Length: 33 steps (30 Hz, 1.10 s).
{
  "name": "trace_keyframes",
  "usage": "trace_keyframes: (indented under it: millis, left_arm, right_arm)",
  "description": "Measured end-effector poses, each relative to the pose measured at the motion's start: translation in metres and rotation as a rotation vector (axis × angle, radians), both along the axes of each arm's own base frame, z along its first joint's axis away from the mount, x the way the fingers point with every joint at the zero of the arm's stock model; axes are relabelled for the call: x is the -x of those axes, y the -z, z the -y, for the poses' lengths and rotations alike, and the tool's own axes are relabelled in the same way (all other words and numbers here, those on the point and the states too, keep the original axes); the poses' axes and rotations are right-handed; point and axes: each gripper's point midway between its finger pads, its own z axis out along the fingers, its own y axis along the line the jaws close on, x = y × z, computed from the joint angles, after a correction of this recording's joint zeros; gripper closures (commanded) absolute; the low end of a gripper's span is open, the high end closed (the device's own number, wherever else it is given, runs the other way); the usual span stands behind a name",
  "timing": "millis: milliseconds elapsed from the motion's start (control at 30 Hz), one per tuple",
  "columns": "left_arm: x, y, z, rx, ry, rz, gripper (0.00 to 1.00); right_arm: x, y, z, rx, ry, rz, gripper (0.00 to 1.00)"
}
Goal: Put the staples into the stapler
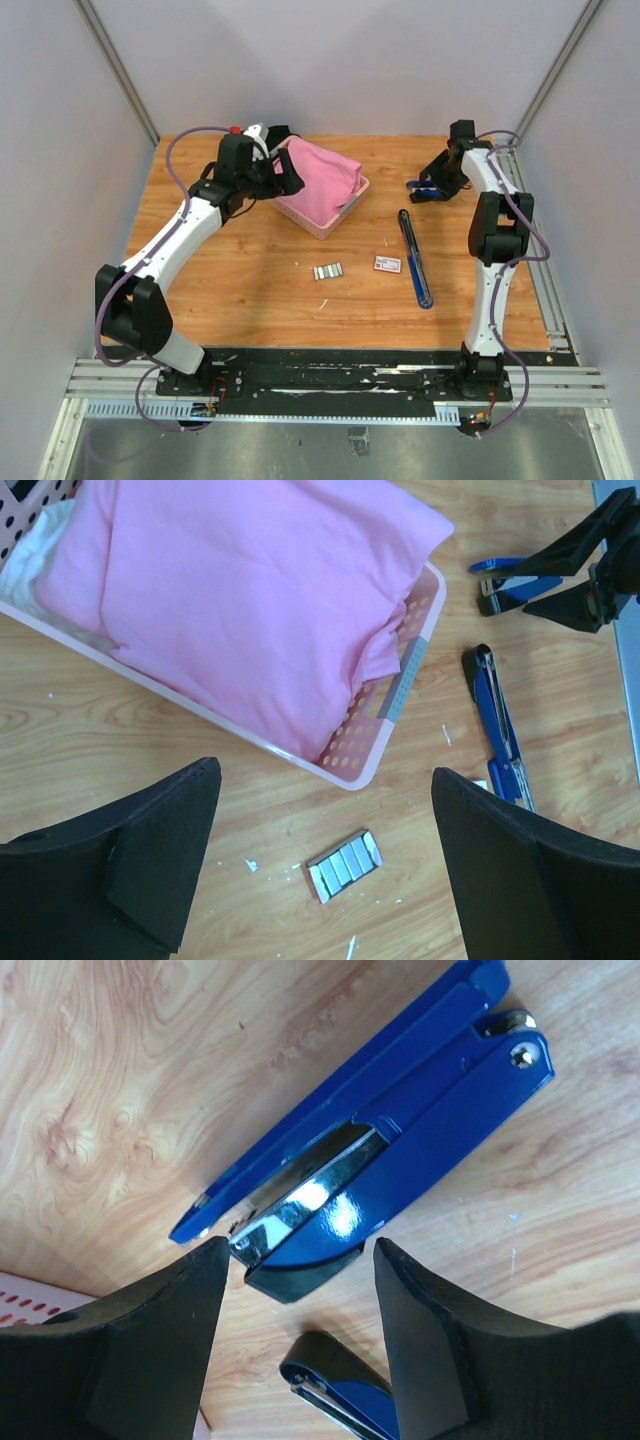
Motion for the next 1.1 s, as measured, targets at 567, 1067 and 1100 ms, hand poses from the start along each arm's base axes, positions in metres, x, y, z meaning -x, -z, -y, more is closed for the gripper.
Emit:
trace_keyframes:
  millis: [567,1067,1100]
  left_arm:
    - [-0.002,-0.006,-0.003,-0.01,-0.005,0.003,0.09]
    - [0.015,0.019,-0.001,0.024,0.01,-0.06,0.09]
    - [0.016,0.017,-0.001,0.026,0.009,-0.056,0.09]
  right_arm:
    - [0.003,0.017,0.005,0.034,-0.02,-0.04,0.53]
    - [0.063,0.018,0.037,0.171,-0.206,-0.155,0.62]
    - [0.063,0.019,0.037,0.172,-0.211,-0.155,0.65]
